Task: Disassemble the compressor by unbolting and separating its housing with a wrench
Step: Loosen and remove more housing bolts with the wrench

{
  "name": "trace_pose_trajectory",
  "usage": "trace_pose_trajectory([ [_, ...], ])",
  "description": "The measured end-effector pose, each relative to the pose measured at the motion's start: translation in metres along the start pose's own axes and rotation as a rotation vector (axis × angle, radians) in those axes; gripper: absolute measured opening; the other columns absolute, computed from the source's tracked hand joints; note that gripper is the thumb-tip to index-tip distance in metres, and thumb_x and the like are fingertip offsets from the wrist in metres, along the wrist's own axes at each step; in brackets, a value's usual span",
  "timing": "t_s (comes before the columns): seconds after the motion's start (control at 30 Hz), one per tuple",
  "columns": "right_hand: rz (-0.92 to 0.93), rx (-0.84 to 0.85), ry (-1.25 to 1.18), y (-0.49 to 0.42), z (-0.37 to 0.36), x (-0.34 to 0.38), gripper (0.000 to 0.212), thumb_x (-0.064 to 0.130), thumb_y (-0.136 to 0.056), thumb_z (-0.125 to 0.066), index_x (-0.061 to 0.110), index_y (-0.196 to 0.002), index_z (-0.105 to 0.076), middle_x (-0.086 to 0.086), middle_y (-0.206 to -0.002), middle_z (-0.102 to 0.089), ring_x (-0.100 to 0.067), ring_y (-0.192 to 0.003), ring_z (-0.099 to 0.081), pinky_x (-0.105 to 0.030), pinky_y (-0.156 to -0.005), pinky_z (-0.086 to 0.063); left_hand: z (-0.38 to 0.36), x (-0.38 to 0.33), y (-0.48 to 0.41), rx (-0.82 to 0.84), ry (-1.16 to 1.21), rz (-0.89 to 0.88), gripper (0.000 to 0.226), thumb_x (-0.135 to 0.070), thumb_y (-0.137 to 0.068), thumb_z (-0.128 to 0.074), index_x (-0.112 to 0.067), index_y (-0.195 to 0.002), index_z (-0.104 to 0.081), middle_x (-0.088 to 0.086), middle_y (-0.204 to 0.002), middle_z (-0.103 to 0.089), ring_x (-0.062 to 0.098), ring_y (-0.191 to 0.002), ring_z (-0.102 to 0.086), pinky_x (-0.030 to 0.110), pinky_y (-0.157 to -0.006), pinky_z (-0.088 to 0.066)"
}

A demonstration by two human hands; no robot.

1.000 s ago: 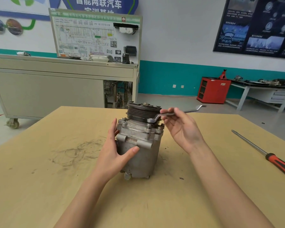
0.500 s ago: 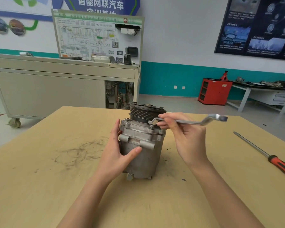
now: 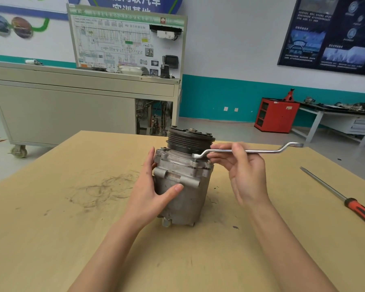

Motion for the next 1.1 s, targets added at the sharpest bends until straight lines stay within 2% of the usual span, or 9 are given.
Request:
trace_pose_trajectory([
  [0.1,-0.409,0.005,-0.375,-0.01,-0.001,-0.046,0.049,0.007,-0.1,-0.032,0.008,-0.067,-0.069,-0.013,-0.081,-0.072,-0.017,-0.066,-0.069,-0.021,-0.058,-0.055,0.001,0.001,0.0,-0.001,0.0,-0.004,0.104,-0.068,-0.062,-0.064,-0.053,-0.144,-0.001,-0.045,-0.132,-0.019,-0.035,-0.118,-0.02,-0.006,-0.094,-0.022],
  [0.23,-0.475,0.036,-0.426,-0.018,-0.004,-0.053,0.046,0.012,-0.099,-0.036,0.008,-0.067,-0.07,-0.014,-0.082,-0.072,-0.014,-0.063,-0.068,-0.019,-0.056,-0.055,0.001,0.002,0.0,-0.004,-0.007,-0.003,0.108,-0.073,-0.059,-0.061,-0.05,-0.146,-0.001,-0.044,-0.133,-0.019,-0.035,-0.118,-0.02,-0.007,-0.093,-0.021],
  [0.33,-0.259,-0.014,-0.274,-0.018,0.007,-0.028,0.04,0.025,-0.093,-0.045,0.011,-0.069,-0.074,-0.014,-0.083,-0.073,-0.017,-0.069,-0.07,-0.021,-0.061,-0.055,0.001,0.002,0.0,-0.007,-0.012,-0.002,0.104,-0.072,-0.059,-0.062,-0.054,-0.142,-0.001,-0.044,-0.133,-0.019,-0.034,-0.119,-0.021,-0.006,-0.094,-0.022],
  [0.4,-0.033,-0.044,-0.035,-0.014,0.01,0.004,0.035,0.03,-0.094,-0.048,0.011,-0.077,-0.071,-0.01,-0.083,-0.074,-0.021,-0.071,-0.071,-0.023,-0.063,-0.056,0.001,0.003,0.0,-0.004,-0.002,0.004,0.103,-0.071,-0.06,-0.062,-0.056,-0.141,-0.001,-0.044,-0.133,-0.021,-0.031,-0.121,-0.023,-0.004,-0.096,-0.023],
  [0.57,0.411,0.057,0.476,0.009,-0.027,0.061,0.021,0.028,-0.093,-0.053,0.015,-0.085,-0.067,0.002,-0.076,-0.071,-0.016,-0.067,-0.071,-0.033,-0.061,-0.058,0.001,0.002,0.0,-0.006,-0.006,0.005,0.1,-0.071,-0.06,-0.062,-0.059,-0.137,-0.001,-0.043,-0.134,-0.02,-0.031,-0.122,-0.021,-0.005,-0.096,-0.021],
  [0.67,0.605,0.092,0.68,0.023,-0.046,0.07,0.023,0.018,-0.091,-0.056,0.001,-0.086,-0.07,-0.008,-0.078,-0.069,-0.021,-0.068,-0.07,-0.043,-0.06,-0.057,0.001,0.002,0.0,-0.006,-0.014,-0.001,0.104,-0.072,-0.06,-0.062,-0.053,-0.143,-0.001,-0.041,-0.135,-0.019,-0.032,-0.121,-0.02,-0.007,-0.095,-0.02],
  [0.87,0.8,0.091,0.934,0.034,-0.064,0.087,0.025,0.018,-0.087,-0.058,-0.003,-0.079,-0.071,-0.01,-0.075,-0.07,-0.023,-0.063,-0.067,-0.035,-0.057,-0.052,0.001,0.002,0.0,-0.007,-0.02,0.0,0.107,-0.071,-0.061,-0.061,-0.049,-0.146,-0.001,-0.04,-0.137,-0.02,-0.03,-0.123,-0.021,-0.004,-0.097,-0.021],
  [1.0,0.827,0.127,1.013,0.033,-0.075,0.089,0.03,0.021,-0.087,-0.056,-0.003,-0.076,-0.07,-0.012,-0.07,-0.069,-0.025,-0.059,-0.065,-0.031,-0.057,-0.048,0.001,0.001,0.001,-0.01,-0.036,0.004,0.101,-0.07,-0.062,-0.062,-0.055,-0.141,0.0,-0.03,-0.144,-0.024,-0.018,-0.131,-0.026,0.005,-0.102,-0.023],
  [1.1,0.82,0.17,1.036,0.031,-0.084,0.087,0.035,0.025,-0.088,-0.055,-0.003,-0.074,-0.07,-0.013,-0.067,-0.066,-0.028,-0.056,-0.063,-0.035,-0.05,-0.051,0.001,0.001,0.001,-0.011,-0.037,-0.011,0.102,-0.06,-0.067,-0.066,-0.05,-0.145,-0.001,-0.037,-0.138,-0.022,-0.029,-0.123,-0.023,-0.001,-0.098,-0.022],
])
Point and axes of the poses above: each hand's wrist, its own y-axis away from the middle knuckle, its own z-axis out of the back of the hand, x = y × z, the point moved 10 cm from there along -y, towards the middle knuckle
